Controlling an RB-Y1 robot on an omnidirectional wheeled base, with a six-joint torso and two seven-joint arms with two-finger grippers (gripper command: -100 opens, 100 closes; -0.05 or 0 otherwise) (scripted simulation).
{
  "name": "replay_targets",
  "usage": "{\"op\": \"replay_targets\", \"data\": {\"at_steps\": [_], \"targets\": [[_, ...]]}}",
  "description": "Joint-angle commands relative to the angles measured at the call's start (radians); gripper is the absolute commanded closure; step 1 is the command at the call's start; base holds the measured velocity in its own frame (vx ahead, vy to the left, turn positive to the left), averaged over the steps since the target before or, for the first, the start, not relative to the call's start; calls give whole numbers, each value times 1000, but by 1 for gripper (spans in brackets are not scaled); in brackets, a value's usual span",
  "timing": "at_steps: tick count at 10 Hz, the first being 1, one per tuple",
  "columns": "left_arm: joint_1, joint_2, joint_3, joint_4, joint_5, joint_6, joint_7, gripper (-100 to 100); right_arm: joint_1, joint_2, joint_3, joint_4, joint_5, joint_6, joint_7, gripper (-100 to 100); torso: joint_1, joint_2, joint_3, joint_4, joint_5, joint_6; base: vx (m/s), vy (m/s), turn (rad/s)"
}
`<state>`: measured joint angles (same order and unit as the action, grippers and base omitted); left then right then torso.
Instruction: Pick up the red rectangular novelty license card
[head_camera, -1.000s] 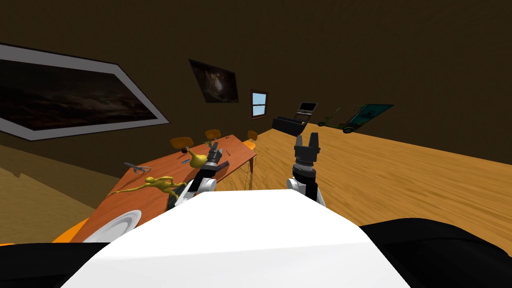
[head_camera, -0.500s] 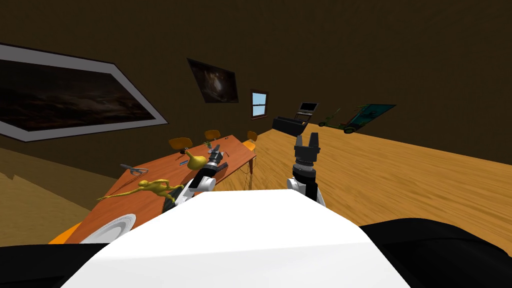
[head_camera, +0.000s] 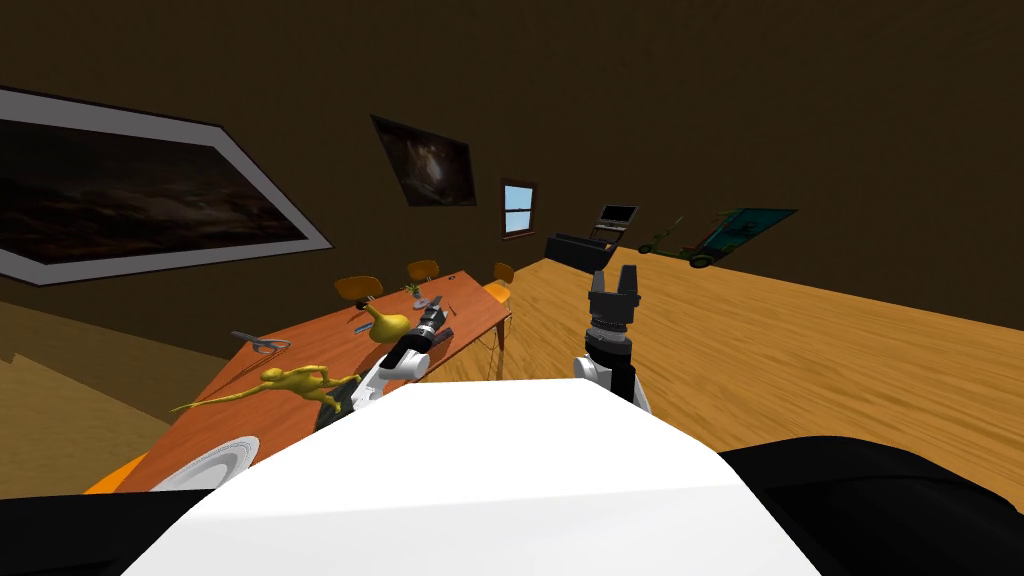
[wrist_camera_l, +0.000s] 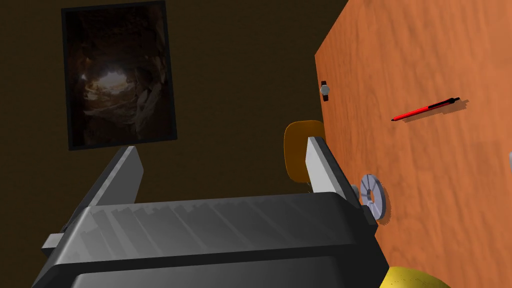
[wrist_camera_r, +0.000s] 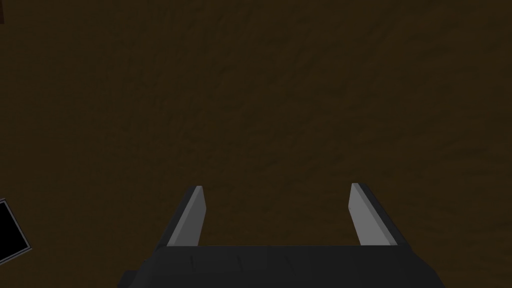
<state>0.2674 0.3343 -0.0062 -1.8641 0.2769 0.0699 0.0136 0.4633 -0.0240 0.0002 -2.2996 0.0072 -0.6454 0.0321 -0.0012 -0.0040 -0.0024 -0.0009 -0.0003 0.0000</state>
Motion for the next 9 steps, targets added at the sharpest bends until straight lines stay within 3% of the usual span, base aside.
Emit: {"op": "replay_targets", "data": {"at_steps": [1, 6, 9], "targets": [[-5, 11, 5, 4, 14, 50, 8, -100, 0, 0, 0, 0, 0, 0, 0, 0, 0, 0, 0, 0, 0, 0, 56, -28, 7], [-38, 52, 13, 73, 68, 183, 33, -100, 0, 0, 0, 0, 0, 0, 0, 0, 0, 0, 0, 0, 0, 0, 42, -23, 8], [-73, 95, 21, 148, 122, 271, 58, -100, 0, 0, 0, 0, 0, 0, 0, 0, -1, 0, 0, 0, 0, 0, 55, -31, 12]]}}
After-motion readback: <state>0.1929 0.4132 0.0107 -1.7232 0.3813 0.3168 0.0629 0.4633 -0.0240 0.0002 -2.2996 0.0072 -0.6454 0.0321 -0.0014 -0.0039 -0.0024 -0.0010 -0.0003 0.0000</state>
